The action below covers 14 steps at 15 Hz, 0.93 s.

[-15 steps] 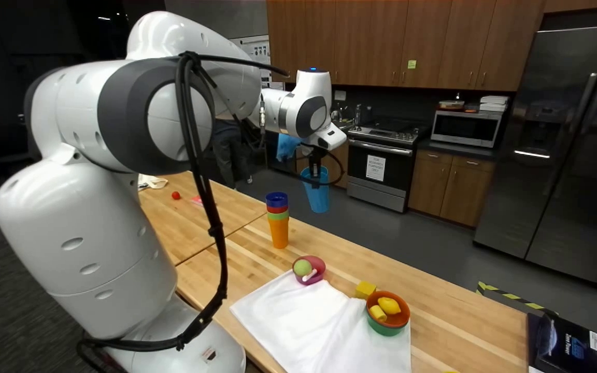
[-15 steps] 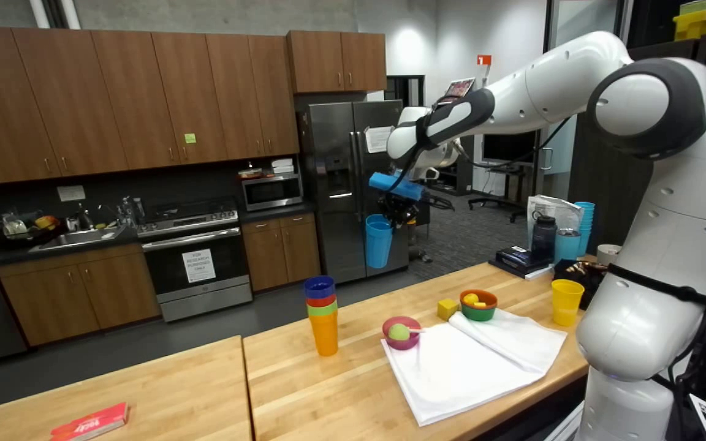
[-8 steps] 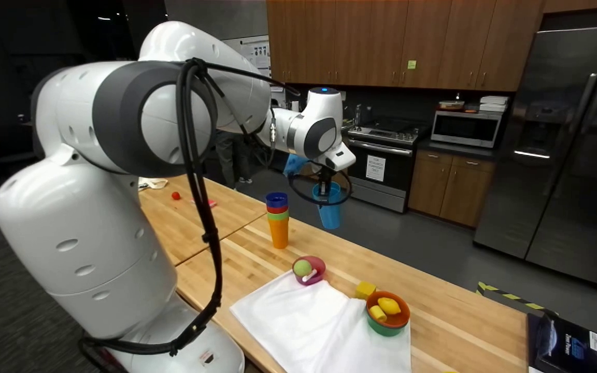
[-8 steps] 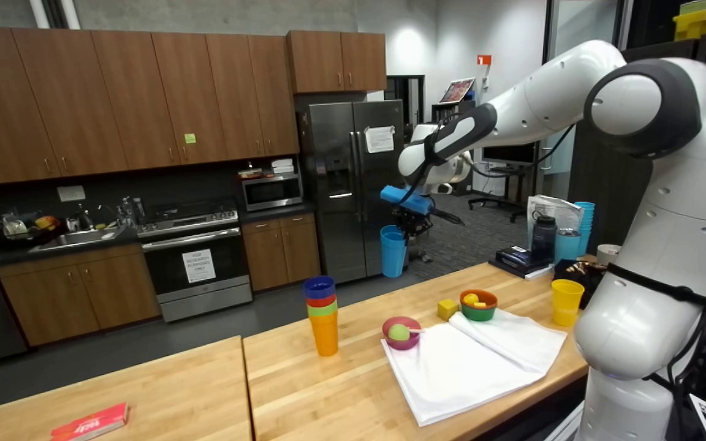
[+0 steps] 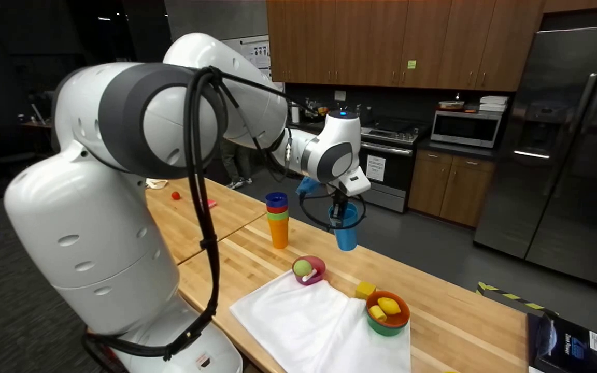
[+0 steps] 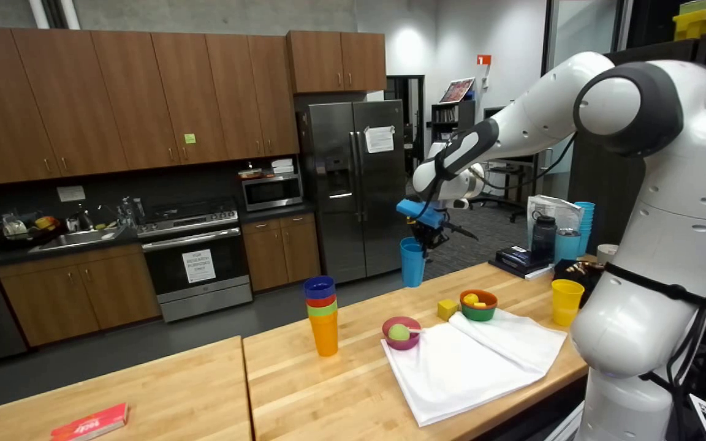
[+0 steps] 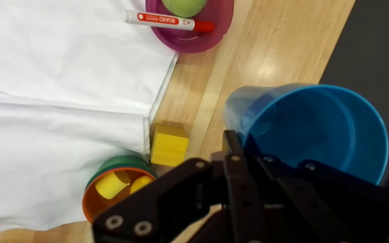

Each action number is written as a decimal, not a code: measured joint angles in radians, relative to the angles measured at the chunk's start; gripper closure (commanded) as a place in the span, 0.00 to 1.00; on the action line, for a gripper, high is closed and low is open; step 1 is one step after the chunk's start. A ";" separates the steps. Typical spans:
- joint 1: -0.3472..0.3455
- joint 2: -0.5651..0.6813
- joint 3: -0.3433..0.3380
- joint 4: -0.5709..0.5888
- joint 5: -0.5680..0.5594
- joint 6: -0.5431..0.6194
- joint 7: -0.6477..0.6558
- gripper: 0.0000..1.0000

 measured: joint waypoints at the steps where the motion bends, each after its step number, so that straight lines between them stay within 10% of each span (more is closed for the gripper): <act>1: -0.004 0.008 -0.006 -0.008 0.000 0.009 0.006 0.99; 14: -0.008 0.127 -0.053 -0.020 0.001 -0.022 0.007 0.99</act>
